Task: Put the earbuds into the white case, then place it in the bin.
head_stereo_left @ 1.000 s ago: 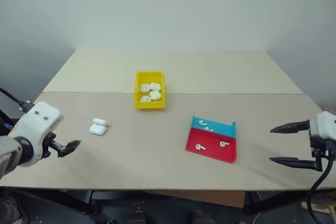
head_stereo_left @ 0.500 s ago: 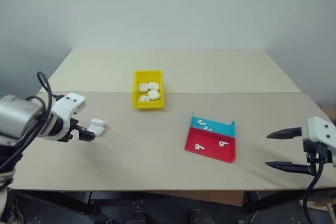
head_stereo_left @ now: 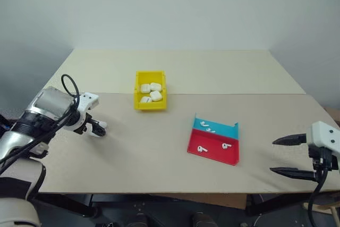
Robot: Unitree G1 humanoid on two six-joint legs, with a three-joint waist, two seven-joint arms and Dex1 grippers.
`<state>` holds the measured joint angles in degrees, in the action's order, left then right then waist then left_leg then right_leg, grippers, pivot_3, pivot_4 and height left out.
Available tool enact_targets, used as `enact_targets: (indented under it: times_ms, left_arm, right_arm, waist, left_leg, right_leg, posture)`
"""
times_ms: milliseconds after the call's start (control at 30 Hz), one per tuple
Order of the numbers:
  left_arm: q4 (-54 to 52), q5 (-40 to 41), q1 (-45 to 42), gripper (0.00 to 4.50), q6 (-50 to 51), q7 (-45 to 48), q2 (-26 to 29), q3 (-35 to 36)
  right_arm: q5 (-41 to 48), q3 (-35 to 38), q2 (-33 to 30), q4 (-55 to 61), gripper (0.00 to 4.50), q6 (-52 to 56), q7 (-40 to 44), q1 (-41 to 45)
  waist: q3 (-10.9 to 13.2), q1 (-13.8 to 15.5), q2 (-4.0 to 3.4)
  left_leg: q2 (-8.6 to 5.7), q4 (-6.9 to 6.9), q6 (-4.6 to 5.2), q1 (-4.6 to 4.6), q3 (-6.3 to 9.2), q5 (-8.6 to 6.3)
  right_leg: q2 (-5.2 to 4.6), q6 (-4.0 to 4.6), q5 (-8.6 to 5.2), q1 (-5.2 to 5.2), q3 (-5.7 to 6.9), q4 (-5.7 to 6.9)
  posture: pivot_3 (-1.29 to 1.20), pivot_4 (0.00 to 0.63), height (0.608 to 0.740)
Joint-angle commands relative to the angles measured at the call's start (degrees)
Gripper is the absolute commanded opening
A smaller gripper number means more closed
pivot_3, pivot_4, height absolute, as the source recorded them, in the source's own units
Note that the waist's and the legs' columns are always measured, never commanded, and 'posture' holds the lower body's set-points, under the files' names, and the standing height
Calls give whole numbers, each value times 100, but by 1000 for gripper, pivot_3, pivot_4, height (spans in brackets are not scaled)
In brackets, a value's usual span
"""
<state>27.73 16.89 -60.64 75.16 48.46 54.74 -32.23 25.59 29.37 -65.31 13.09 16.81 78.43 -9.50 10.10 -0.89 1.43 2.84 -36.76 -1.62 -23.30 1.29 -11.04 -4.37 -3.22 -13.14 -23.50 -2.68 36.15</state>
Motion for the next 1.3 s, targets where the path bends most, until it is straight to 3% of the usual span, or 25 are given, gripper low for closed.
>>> enact_targets:
  times_ms: [33, 567, 667, 800, 967, 1133, 1300]
  left_arm:
    - [588, -388, -290, 4500, -316, 409, -108, -100]
    - [1940, -1457, -455, 4500, -1051, 938, -915, -8]
    - [2003, -1586, -484, 3964, -1081, 1048, -971, 27]
    - [2000, -1738, -560, 2786, -1081, 1137, -983, 96]
    - [1823, -1844, -499, 2782, -1054, 1275, -925, 137]
    - [-167, -1574, -26, 2782, -800, 1189, -384, 812]
    - [-3049, -629, 1000, 2782, -458, 1238, 52, 2390]
  right_arm:
    - [7, 295, 40, 166, 4459, 70, -101, -74]
    - [-24, 183, 127, 307, 4459, 120, -429, -177]
    - [-31, 169, 120, 309, 4500, 129, -444, -178]
    - [-29, 164, 116, 327, 4500, 154, -467, -177]
    - [-44, 126, 114, 323, 4500, 150, -499, -150]
    - [86, 247, 4, 464, 4500, 284, -478, -9]
    - [391, 240, -571, 888, 4500, 1093, -332, 352]
  waist:
    - [0, 6, 1]
    - [-4, 17, -4]
    - [-6, 17, -8]
    - [-6, 15, -8]
    - [-5, 15, -7]
    - [-1, -16, -1]
    - [1, -52, -1]
  left_leg:
    - [-1, 0, 0, 0, -1, 0]
    - [-2, -6, 1, 15, 2, 0]
    - [-2, -8, 1, 22, 2, 0]
    - [-2, -9, 0, 17, 3, 0]
    - [-2, -9, 0, 11, 6, 0]
    - [-2, -8, 0, -1, 7, 0]
    - [0, -7, 0, -22, 4, 1]
  right_leg:
    - [-1, -1, 0, 0, 0, 0]
    - [-1, -4, 0, 16, 1, 8]
    - [-2, -5, -1, 22, 2, 9]
    - [-2, -6, 0, 21, 2, 7]
    - [-2, -7, -1, 19, 7, 5]
    - [-2, -7, 0, 9, 7, 4]
    - [-3, -3, 3, -18, -2, 10]
  posture:
    - [0, 150, 740]
    - [0, 150, 740]
    - [0, 150, 740]
    - [0, 150, 740]
    - [0, 150, 740]
    - [0, 150, 740]
    - [0, 150, 740]
